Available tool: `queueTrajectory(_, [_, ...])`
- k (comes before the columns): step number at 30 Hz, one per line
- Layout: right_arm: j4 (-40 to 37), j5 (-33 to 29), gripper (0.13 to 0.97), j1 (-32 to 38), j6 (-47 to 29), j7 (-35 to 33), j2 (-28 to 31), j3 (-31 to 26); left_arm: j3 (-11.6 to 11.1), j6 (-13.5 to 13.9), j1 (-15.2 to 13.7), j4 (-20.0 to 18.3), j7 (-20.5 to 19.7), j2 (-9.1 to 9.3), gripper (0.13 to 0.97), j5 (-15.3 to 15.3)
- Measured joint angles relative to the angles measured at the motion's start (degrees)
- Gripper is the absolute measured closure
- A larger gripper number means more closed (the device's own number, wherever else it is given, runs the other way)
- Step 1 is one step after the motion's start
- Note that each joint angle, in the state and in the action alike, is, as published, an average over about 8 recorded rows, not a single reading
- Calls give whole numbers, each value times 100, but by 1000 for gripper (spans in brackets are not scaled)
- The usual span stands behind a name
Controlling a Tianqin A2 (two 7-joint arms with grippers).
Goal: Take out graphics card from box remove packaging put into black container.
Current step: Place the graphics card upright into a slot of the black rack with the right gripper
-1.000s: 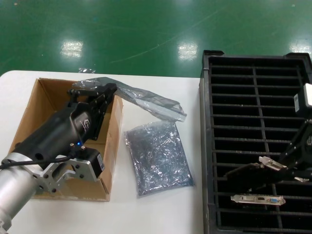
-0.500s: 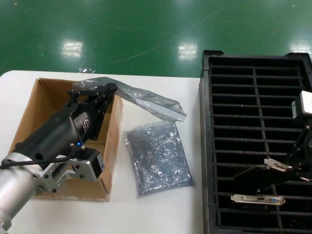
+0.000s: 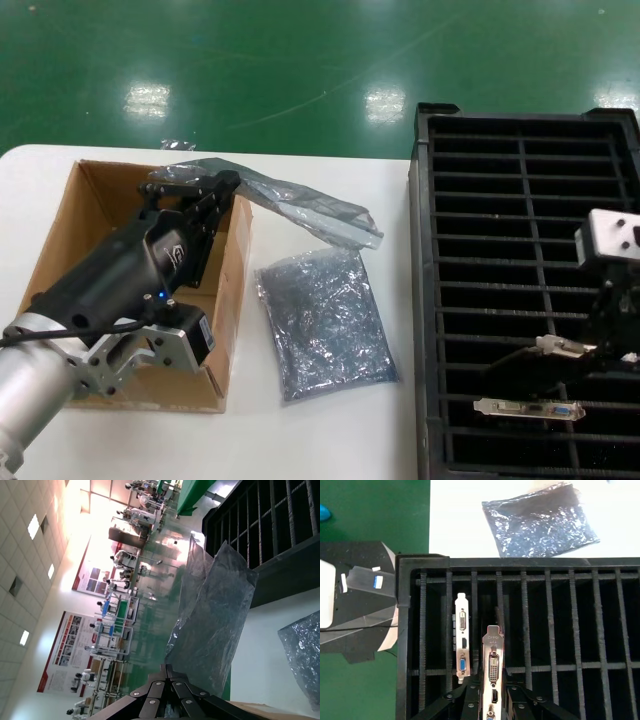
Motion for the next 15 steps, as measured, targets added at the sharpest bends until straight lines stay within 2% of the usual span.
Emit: queueTrajectory(15, [-20, -237, 905, -57, 0, -90, -320, -68, 0, 0, 0, 0, 0, 0, 958, 0])
